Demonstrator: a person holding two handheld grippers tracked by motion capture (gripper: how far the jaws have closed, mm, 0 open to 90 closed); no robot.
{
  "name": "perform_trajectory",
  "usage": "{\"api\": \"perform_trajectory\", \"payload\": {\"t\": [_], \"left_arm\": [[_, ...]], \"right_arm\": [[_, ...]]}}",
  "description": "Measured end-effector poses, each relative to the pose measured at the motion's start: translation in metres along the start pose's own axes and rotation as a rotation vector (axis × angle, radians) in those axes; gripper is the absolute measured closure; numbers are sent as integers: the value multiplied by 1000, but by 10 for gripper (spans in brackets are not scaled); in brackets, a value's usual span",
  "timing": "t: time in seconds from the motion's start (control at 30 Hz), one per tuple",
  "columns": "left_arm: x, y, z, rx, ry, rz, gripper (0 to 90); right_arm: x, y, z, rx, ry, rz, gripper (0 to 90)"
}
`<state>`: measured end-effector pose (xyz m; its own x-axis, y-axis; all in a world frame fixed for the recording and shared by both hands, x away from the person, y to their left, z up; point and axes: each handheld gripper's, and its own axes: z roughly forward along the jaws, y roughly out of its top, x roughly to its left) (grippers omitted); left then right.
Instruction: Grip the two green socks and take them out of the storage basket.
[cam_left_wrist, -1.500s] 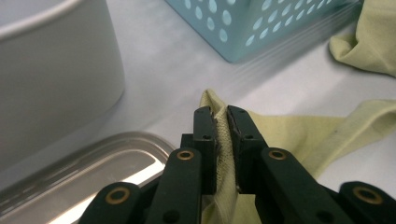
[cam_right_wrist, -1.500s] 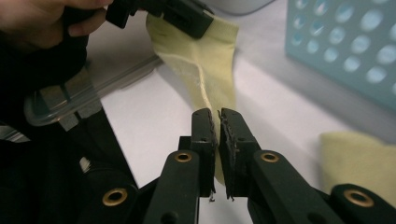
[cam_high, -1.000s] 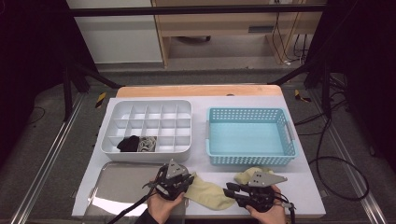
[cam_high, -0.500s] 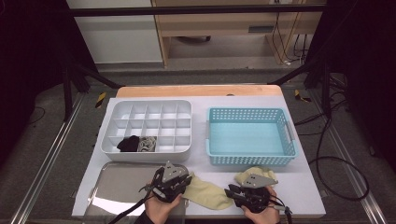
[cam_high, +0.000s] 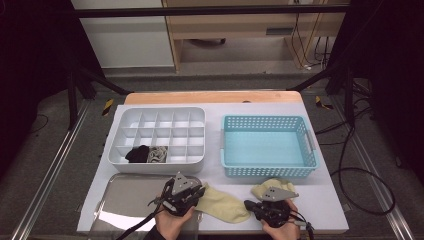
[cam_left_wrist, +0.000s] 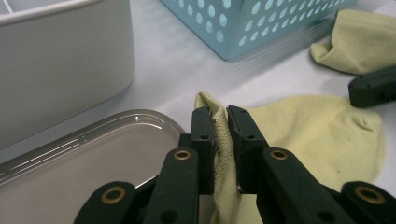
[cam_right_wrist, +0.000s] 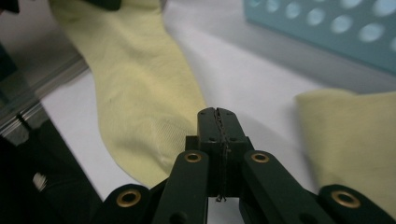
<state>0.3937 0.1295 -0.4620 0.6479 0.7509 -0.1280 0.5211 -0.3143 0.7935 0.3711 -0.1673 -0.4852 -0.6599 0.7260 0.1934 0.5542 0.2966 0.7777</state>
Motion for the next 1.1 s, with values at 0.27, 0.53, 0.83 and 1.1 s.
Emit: {"api": "perform_trajectory", "payload": {"t": [0.27,0.53,0.83,1.1], "left_arm": [[-8,-8,7,15,1,1,781],[-7,-9,4,25,23,34,674],[-5,-1,-13,-19,23,38,591],[0,0,-17,-21,14,25,569]], "right_arm": [[-17,23,4,-20,-85,-33,900],[-23,16,0,-57,-63,-13,843],[-40,14,-49,-137,-195,29,685],[-66,0,-64,-112,-276,105,611]]}}
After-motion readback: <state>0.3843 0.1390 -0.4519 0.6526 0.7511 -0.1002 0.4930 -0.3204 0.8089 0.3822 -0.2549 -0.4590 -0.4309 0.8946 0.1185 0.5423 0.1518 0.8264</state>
